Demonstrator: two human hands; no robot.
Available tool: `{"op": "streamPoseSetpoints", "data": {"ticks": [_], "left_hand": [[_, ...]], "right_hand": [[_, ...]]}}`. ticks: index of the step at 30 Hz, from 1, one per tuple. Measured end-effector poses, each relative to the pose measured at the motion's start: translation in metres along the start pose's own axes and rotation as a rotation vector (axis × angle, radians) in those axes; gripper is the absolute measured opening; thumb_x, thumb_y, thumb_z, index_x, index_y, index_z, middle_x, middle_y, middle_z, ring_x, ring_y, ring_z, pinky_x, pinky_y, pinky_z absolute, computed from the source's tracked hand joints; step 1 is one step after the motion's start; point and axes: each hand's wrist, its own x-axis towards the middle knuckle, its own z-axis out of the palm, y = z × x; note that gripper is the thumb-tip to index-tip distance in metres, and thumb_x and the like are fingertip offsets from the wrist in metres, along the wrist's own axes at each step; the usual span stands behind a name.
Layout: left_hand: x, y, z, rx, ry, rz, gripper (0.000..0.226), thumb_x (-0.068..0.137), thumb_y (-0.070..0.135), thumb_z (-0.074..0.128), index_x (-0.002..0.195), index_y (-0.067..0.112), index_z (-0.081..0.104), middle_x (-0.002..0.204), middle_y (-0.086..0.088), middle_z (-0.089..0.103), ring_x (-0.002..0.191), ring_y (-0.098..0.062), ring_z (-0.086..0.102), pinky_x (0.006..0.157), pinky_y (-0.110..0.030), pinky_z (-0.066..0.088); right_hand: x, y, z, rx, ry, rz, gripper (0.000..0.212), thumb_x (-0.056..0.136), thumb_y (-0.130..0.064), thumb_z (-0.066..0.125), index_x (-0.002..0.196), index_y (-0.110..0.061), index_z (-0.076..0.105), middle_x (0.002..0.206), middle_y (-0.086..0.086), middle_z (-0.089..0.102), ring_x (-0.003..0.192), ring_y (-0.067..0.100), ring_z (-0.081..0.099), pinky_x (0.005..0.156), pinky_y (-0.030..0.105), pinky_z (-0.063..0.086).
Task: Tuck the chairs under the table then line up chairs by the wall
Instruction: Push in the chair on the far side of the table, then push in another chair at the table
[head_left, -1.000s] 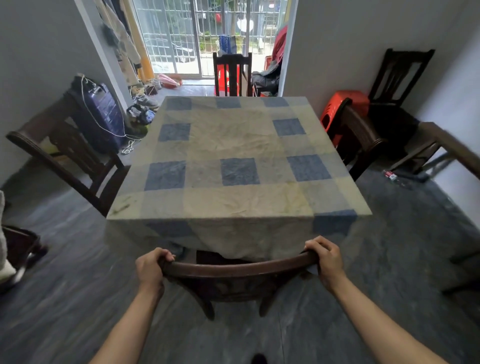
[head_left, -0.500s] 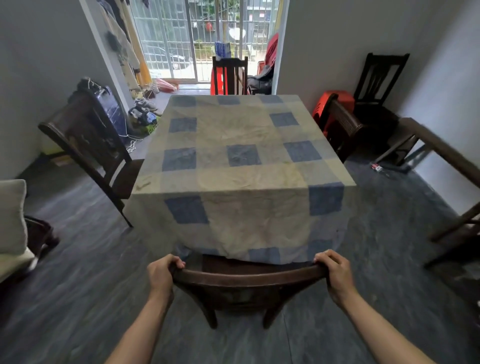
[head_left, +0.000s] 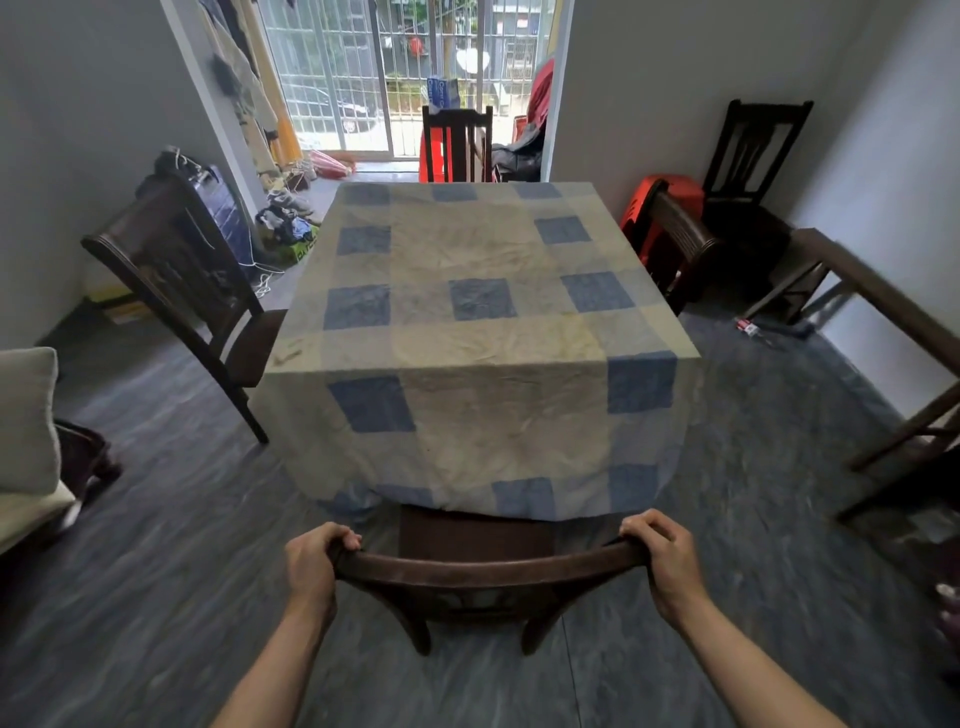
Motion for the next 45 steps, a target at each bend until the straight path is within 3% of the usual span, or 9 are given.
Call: {"op": "streamPoseSetpoints", "data": {"ticks": [5, 8, 11, 14, 18, 26, 32, 36, 45], "left_hand": [[0.002, 0.01, -0.011, 0.064, -0.156, -0.035, 0.043, 0.083, -0.004, 0.05, 0.045, 0.011, 0.065, 0.056, -0.008, 0.066, 0.085, -0.036, 0.063, 0.082, -0.043, 0.045], [0.01, 0.039, -0.011, 0.086, -0.263, -0.033, 0.04, 0.087, -0.001, 0.048, 0.062, 0.01, 0.076, 0.077, -0.011, 0.076, 0.098, -0.036, 0.064, 0.094, -0.044, 0.043], [0.019, 0.086, 0.014, 0.023, -0.354, 0.028, 0.032, 0.096, 0.003, 0.042, 0.088, 0.005, 0.073, 0.1, -0.017, 0.076, 0.105, -0.034, 0.067, 0.103, -0.047, 0.043], [0.013, 0.131, 0.071, -0.137, -0.505, 0.054, 0.031, 0.099, 0.008, 0.037, 0.101, 0.006, 0.069, 0.1, -0.01, 0.08, 0.1, -0.028, 0.071, 0.097, -0.042, 0.05], [-0.019, 0.179, 0.165, -0.265, -0.755, 0.079, 0.034, 0.103, 0.02, 0.037, 0.112, 0.011, 0.069, 0.112, -0.012, 0.078, 0.106, -0.029, 0.072, 0.096, -0.044, 0.053], [-0.127, 0.215, 0.343, -0.276, -1.135, 0.149, 0.045, 0.1, 0.043, 0.043, 0.13, 0.02, 0.067, 0.132, -0.013, 0.071, 0.119, -0.033, 0.068, 0.1, -0.048, 0.053], [-0.224, 0.186, 0.463, -0.247, -1.331, 0.097, 0.046, 0.099, 0.045, 0.044, 0.134, 0.023, 0.063, 0.133, -0.012, 0.071, 0.112, -0.027, 0.071, 0.092, -0.045, 0.053], [-0.293, 0.156, 0.54, -0.259, -1.391, 0.054, 0.049, 0.098, 0.048, 0.044, 0.138, 0.024, 0.061, 0.136, -0.012, 0.069, 0.119, -0.033, 0.068, 0.096, -0.047, 0.053], [-0.382, 0.117, 0.689, -0.284, -1.388, -0.012, 0.046, 0.103, 0.046, 0.039, 0.136, 0.026, 0.064, 0.135, -0.011, 0.07, 0.114, -0.031, 0.071, 0.099, -0.051, 0.052]], "right_hand": [[-0.001, -0.011, -0.006, -0.103, -0.089, -0.007, 0.023, 0.087, 0.005, 0.069, 0.065, 0.0, 0.07, 0.068, 0.016, 0.066, 0.073, 0.025, 0.057, 0.07, 0.034, 0.041], [0.005, -0.036, -0.002, -0.161, -0.15, -0.023, 0.02, 0.091, 0.003, 0.066, 0.073, 0.004, 0.076, 0.074, 0.013, 0.074, 0.075, 0.018, 0.065, 0.074, 0.027, 0.046], [0.014, -0.079, 0.008, -0.039, -0.165, -0.036, 0.021, 0.098, 0.003, 0.056, 0.085, 0.003, 0.074, 0.081, 0.012, 0.079, 0.076, 0.015, 0.073, 0.079, 0.031, 0.055], [0.02, -0.134, 0.008, 0.128, -0.199, -0.101, 0.024, 0.101, -0.002, 0.049, 0.095, 0.0, 0.072, 0.101, 0.026, 0.077, 0.087, 0.027, 0.076, 0.08, 0.034, 0.061], [0.016, -0.202, -0.02, 0.272, -0.19, -0.24, 0.029, 0.104, -0.014, 0.047, 0.114, 0.001, 0.069, 0.115, 0.026, 0.074, 0.1, 0.031, 0.074, 0.087, 0.039, 0.06], [-0.014, -0.284, -0.15, 0.46, 0.055, -0.401, 0.038, 0.106, -0.03, 0.038, 0.126, -0.01, 0.063, 0.126, 0.019, 0.072, 0.112, 0.031, 0.068, 0.099, 0.045, 0.052], [-0.027, -0.291, -0.277, 0.4, 0.239, -0.489, 0.047, 0.107, -0.035, 0.036, 0.146, -0.015, 0.052, 0.137, 0.021, 0.065, 0.12, 0.033, 0.066, 0.104, 0.054, 0.05], [-0.027, -0.293, -0.369, 0.381, 0.31, -0.532, 0.056, 0.101, -0.041, 0.042, 0.153, -0.021, 0.043, 0.138, 0.018, 0.066, 0.126, 0.036, 0.063, 0.1, 0.049, 0.053], [0.019, -0.305, -0.536, 0.329, 0.387, -0.535, 0.05, 0.107, -0.037, 0.036, 0.152, -0.019, 0.046, 0.139, 0.017, 0.065, 0.13, 0.035, 0.061, 0.108, 0.053, 0.047]]}}
